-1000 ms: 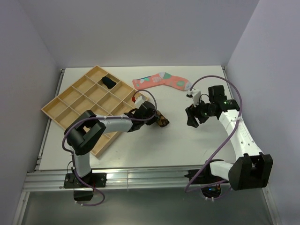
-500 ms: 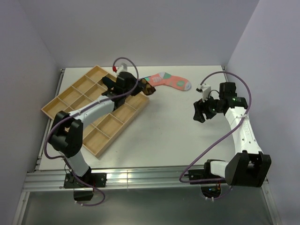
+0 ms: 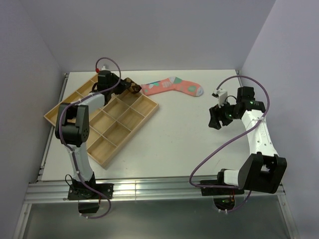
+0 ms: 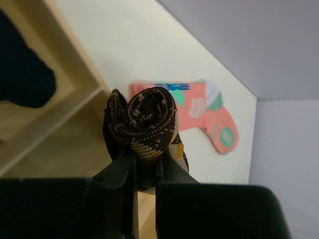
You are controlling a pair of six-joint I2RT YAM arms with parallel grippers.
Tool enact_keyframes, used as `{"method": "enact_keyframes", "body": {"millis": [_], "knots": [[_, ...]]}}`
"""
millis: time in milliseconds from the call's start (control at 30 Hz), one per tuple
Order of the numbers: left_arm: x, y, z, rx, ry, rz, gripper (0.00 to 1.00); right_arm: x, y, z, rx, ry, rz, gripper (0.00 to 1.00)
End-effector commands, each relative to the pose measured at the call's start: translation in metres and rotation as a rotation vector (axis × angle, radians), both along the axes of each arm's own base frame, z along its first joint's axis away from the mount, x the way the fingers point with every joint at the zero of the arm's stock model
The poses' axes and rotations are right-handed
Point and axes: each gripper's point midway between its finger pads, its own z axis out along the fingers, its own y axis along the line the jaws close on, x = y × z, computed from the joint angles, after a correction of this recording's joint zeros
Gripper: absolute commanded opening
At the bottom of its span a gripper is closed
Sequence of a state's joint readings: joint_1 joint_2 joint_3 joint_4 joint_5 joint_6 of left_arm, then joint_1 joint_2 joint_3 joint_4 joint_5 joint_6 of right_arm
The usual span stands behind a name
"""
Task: Roll the socks
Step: Place the sock in the storage box.
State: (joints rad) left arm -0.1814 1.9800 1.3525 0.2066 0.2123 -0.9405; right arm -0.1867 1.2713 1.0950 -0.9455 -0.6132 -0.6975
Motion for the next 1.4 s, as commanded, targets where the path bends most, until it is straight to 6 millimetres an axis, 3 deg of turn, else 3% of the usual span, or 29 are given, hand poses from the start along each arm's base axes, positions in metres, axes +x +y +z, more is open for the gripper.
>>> {"method": "enact_keyframes", "body": {"millis": [0, 167, 367, 667, 700, 1000, 1200, 1367], "knots": [[0.008, -0.005, 0.003, -0.049, -0.033, -0.061, 0.0, 0.004, -0.002, 0.008, 0.009, -0.032, 0.018, 0.72], [0.004, 0.004, -0.036, -0.017, 0.084, -0.03, 0.0, 0.002, -0.004, 0.006, 0.01, -0.027, 0.018, 0.72], [-0.018, 0.02, -0.078, 0.059, 0.299, 0.052, 0.0, -0.002, -0.003, -0.002, 0.02, -0.002, 0.029, 0.72], [-0.043, 0.02, -0.125, 0.163, 0.509, 0.036, 0.0, -0.005, -0.001, -0.006, 0.025, 0.009, 0.044, 0.72], [-0.035, 0.024, -0.12, 0.193, 0.5, 0.06, 0.0, -0.006, -0.001, -0.006, 0.027, 0.011, 0.046, 0.72], [-0.023, 0.032, -0.13, 0.303, 0.567, 0.14, 0.04, -0.01, -0.003, -0.014, 0.012, 0.028, 0.053, 0.71], [-0.029, 0.039, -0.14, 0.335, 0.607, 0.172, 0.07, -0.015, -0.004, -0.02, 0.008, 0.045, 0.061, 0.71], [-0.04, 0.039, -0.137, 0.337, 0.592, 0.178, 0.33, -0.016, -0.003, -0.02, 0.011, 0.049, 0.066, 0.71]]}}
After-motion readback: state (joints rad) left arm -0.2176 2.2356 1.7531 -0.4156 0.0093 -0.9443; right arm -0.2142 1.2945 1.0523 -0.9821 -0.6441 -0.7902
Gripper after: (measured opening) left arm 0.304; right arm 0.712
